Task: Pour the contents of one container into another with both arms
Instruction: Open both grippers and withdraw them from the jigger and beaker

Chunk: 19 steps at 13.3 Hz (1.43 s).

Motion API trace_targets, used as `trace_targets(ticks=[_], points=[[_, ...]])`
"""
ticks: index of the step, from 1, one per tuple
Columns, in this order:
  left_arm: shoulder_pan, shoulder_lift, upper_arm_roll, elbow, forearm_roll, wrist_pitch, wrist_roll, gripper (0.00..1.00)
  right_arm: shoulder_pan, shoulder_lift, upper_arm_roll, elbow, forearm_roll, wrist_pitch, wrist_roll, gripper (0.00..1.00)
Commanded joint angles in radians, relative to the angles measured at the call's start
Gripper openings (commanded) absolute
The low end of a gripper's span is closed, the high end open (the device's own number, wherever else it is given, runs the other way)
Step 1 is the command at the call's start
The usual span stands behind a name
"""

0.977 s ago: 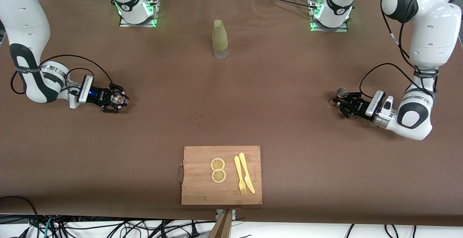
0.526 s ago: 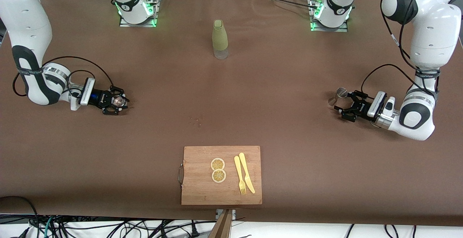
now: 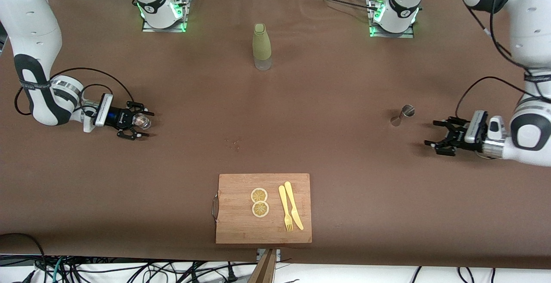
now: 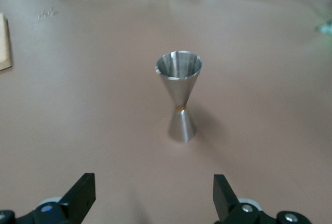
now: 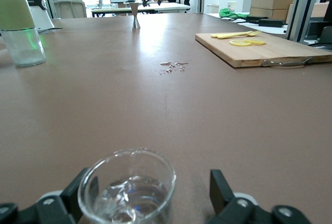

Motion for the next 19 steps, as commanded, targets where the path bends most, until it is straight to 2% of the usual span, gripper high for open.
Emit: trace_targets(ticks=[1, 5, 9, 11, 13, 16, 19], points=[[-0.012, -0.141, 0.002, -0.047, 0.074, 0.059, 0.065, 1.00, 0.005, -0.004, -0.022, 0.006, 0.010, -0.037, -0.063, 1.00], [-0.057, -0.309, 0.000, -0.055, 0.183, 0.113, -0.001, 1.00, 0.004, -0.041, -0.067, 0.010, -0.054, -0.060, -0.011, 1.00], [-0.081, -0.445, 0.000, -0.084, 0.278, 0.122, -0.234, 1.00, 0.005, -0.067, -0.122, 0.017, -0.113, -0.118, 0.032, 1.00], [-0.106, -0.519, -0.001, -0.108, 0.336, 0.128, -0.373, 1.00, 0.005, -0.110, -0.142, 0.017, -0.175, -0.120, 0.088, 1.00], [-0.138, -0.582, -0.001, -0.116, 0.395, 0.128, -0.524, 1.00, 0.005, -0.162, -0.154, 0.038, -0.235, -0.120, 0.200, 1.00], [-0.193, -0.675, -0.003, -0.136, 0.468, 0.122, -0.766, 1.00, 0.005, -0.226, -0.151, 0.153, -0.341, -0.120, 0.460, 1.00], [-0.244, -0.741, -0.021, -0.134, 0.556, 0.096, -1.086, 1.00, 0.013, -0.289, -0.121, 0.268, -0.464, -0.146, 0.772, 1.00]])
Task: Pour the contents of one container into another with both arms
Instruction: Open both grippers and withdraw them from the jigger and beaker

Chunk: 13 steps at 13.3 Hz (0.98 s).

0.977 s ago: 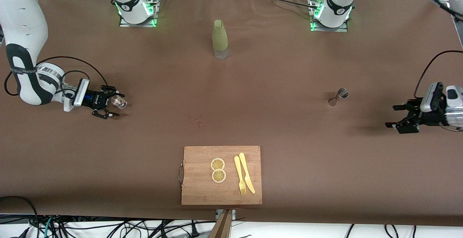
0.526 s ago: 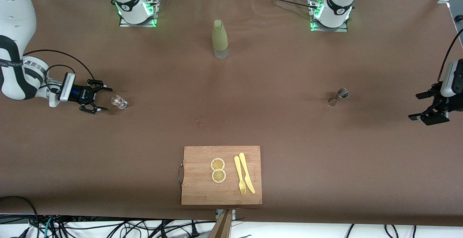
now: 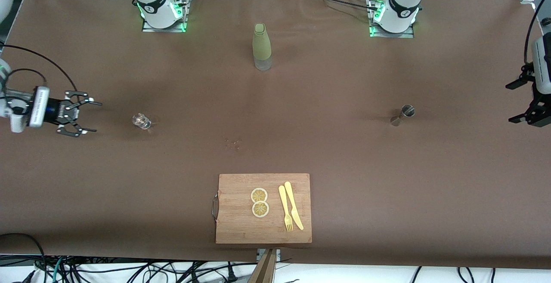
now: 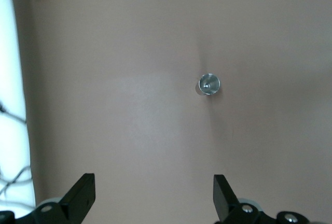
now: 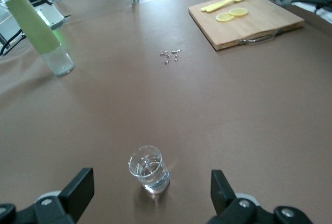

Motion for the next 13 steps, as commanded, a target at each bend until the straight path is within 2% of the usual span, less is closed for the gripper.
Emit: trace_targets(ticks=[1, 4, 7, 10, 12, 13], points=[[-0.043, -0.082, -0.011, -0.045, 0.068, -0.037, -0.290, 1.00, 0.016, -0.060, 0.040, 0.067, -0.101, -0.018, 0.232, 1.00], [-0.074, -0.115, -0.032, -0.042, 0.113, -0.065, -0.648, 1.00, 0.033, -0.100, 0.094, 0.110, -0.179, -0.004, 0.467, 1.00], [-0.097, -0.137, -0.043, -0.042, 0.134, -0.128, -0.985, 1.00, 0.058, -0.152, 0.177, 0.163, -0.305, 0.024, 0.792, 1.00], [-0.109, -0.157, -0.066, -0.044, 0.159, -0.182, -1.245, 1.00, 0.061, -0.186, 0.286, 0.196, -0.440, 0.030, 1.164, 1.00], [-0.109, -0.163, -0.068, -0.045, 0.157, -0.215, -1.461, 1.00, 0.068, -0.195, 0.338, 0.202, -0.492, 0.057, 1.352, 1.00], [-0.106, -0.165, -0.066, -0.045, 0.157, -0.217, -1.504, 1.00, 0.076, -0.200, 0.359, 0.205, -0.521, 0.067, 1.447, 1.00]])
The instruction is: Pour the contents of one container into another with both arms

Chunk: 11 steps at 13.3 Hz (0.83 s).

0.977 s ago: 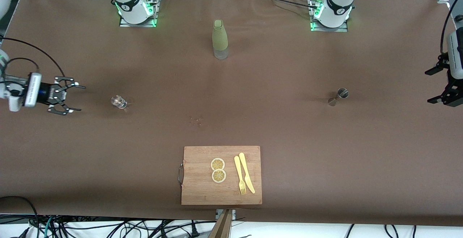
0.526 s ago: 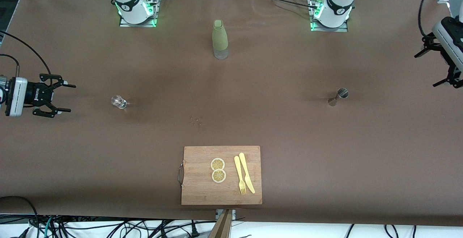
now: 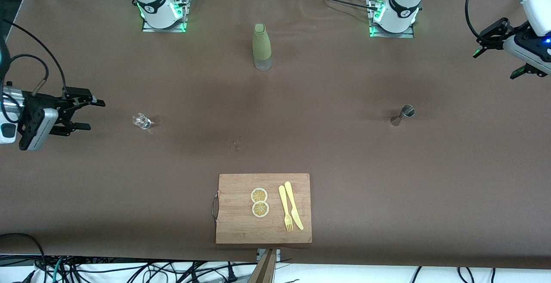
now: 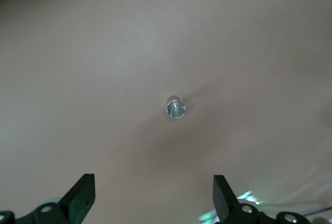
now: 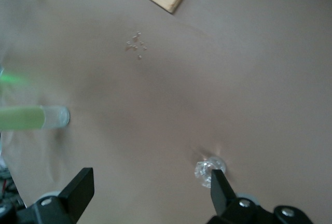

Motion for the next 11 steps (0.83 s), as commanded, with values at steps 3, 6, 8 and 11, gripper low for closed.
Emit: trace_targets(ticks=[3, 6, 8, 11], points=[[0.019, -0.029, 0.037, -0.043, 0.036, -0.003, -0.109, 1.00, 0.015, -0.037, 0.107, 0.003, -0.152, 0.019, 0.494, 1.00], [0.019, -0.037, 0.039, -0.040, 0.039, -0.007, -0.129, 0.99, 0.052, -0.086, 0.160, 0.003, -0.310, 0.018, 0.806, 1.00], [0.019, -0.056, 0.039, -0.039, 0.040, -0.020, -0.277, 0.99, 0.054, -0.131, 0.170, -0.009, -0.341, 0.004, 0.813, 1.00], [0.019, -0.081, 0.038, -0.048, 0.057, -0.035, -0.408, 1.00, 0.052, -0.152, 0.158, -0.002, -0.440, -0.010, 0.807, 1.00]])
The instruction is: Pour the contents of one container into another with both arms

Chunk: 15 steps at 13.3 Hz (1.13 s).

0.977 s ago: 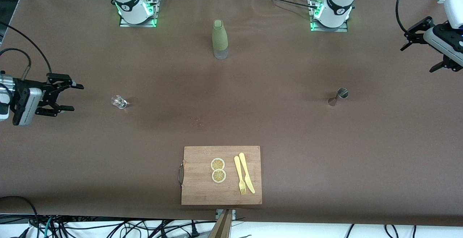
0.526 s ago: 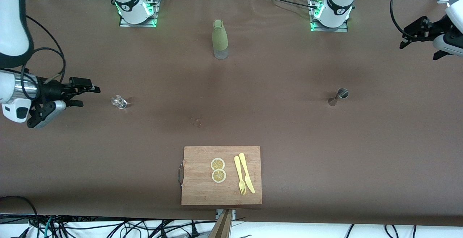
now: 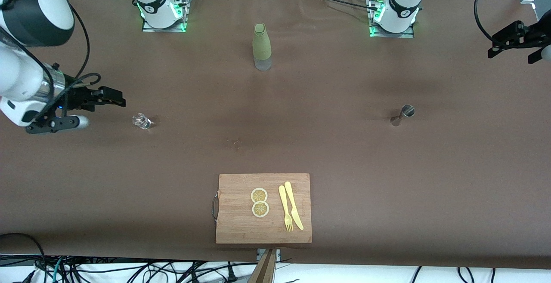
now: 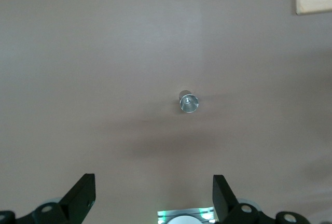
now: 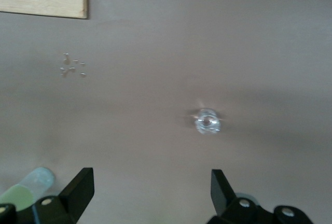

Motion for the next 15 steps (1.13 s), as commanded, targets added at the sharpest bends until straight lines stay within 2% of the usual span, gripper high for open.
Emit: trace_targets(ticks=[1, 4, 6, 8, 11, 15], points=[[-0.004, -0.039, -0.009, -0.031, 0.044, -0.014, -0.076, 1.00, -0.009, -0.050, -0.005, -0.013, -0.106, -0.020, 0.011, 1.00], [-0.004, -0.032, -0.008, -0.034, 0.049, -0.005, -0.060, 1.00, -0.012, -0.128, -0.051, -0.013, -0.130, -0.015, 0.017, 1.00], [-0.004, -0.035, -0.009, -0.034, 0.049, -0.011, -0.059, 1.00, -0.012, -0.177, -0.054, -0.014, -0.136, -0.020, 0.016, 1.00], [-0.006, -0.033, -0.008, -0.032, 0.049, -0.018, -0.056, 1.00, -0.012, -0.185, -0.054, -0.013, -0.169, -0.021, 0.013, 1.00], [-0.007, -0.021, -0.012, -0.011, 0.049, -0.037, -0.056, 1.00, -0.011, -0.183, -0.056, -0.014, -0.159, -0.047, 0.055, 1.00], [-0.006, -0.021, -0.012, -0.011, 0.046, -0.041, -0.056, 1.00, -0.011, -0.176, -0.056, -0.016, -0.099, -0.052, 0.132, 1.00]])
